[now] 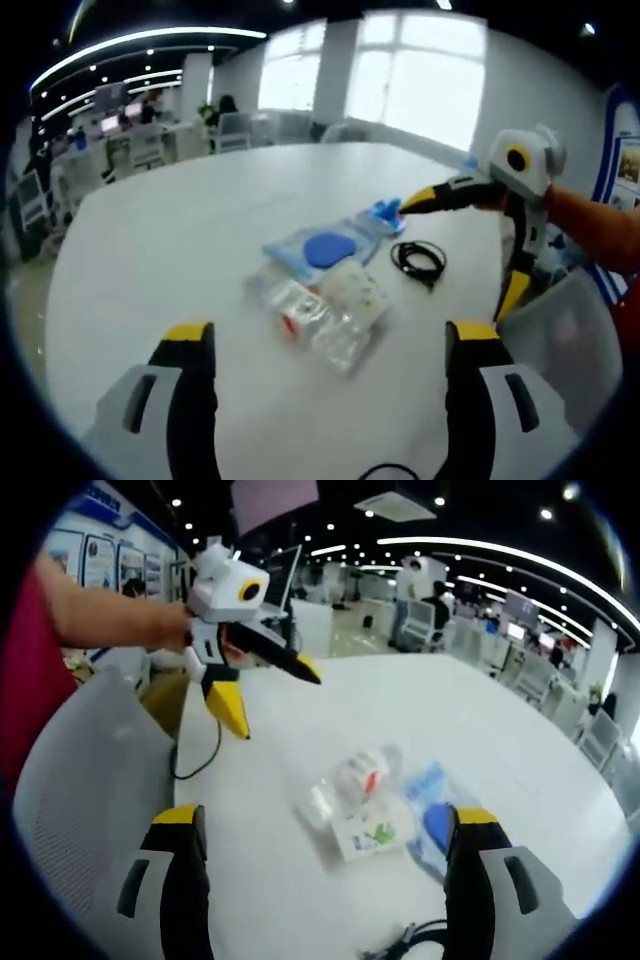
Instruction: Arrange the tabletop items into an orderly group along one side of the table until the central work area is clear of visible clutter.
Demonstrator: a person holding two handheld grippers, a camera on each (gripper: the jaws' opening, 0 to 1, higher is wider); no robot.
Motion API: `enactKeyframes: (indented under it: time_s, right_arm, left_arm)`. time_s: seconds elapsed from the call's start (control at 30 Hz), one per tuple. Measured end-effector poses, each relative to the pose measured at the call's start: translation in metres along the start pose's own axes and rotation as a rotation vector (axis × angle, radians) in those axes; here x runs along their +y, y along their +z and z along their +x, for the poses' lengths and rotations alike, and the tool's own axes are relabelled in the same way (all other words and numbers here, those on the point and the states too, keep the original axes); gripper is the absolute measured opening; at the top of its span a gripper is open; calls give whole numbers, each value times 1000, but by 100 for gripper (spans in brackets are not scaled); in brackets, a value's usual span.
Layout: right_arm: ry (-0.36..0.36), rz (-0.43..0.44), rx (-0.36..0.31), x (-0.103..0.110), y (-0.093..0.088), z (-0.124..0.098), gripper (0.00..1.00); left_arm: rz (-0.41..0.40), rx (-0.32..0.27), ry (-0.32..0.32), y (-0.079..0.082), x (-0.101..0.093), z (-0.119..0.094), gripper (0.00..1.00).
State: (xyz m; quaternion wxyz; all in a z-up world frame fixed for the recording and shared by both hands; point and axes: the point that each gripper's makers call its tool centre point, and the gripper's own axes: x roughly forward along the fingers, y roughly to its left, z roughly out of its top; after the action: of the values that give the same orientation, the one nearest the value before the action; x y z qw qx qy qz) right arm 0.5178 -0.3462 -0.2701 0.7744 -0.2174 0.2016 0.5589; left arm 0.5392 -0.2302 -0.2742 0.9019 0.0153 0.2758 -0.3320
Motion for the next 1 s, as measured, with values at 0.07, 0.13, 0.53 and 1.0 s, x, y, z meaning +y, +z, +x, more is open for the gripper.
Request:
enactKeyframes:
  time_s: [0.07, 0.13, 0.53, 1.0]
  right_arm:
    - [3, -4, 3, 1, 2, 3, 98]
    - [6, -5, 2, 2, 3, 4, 98]
    - [-2, 9, -1, -8, -8, -4, 97]
    - [-2, 53, -18, -17, -33, -17, 96]
  left_arm:
    - [-13, 0, 7, -1, 4, -1, 91]
    - [-31, -3, 14, -1, 7, 0, 91]
    - [-50, 63, 42, 4, 2, 38, 87]
    - [-118, 159, 290, -1, 18, 75, 73]
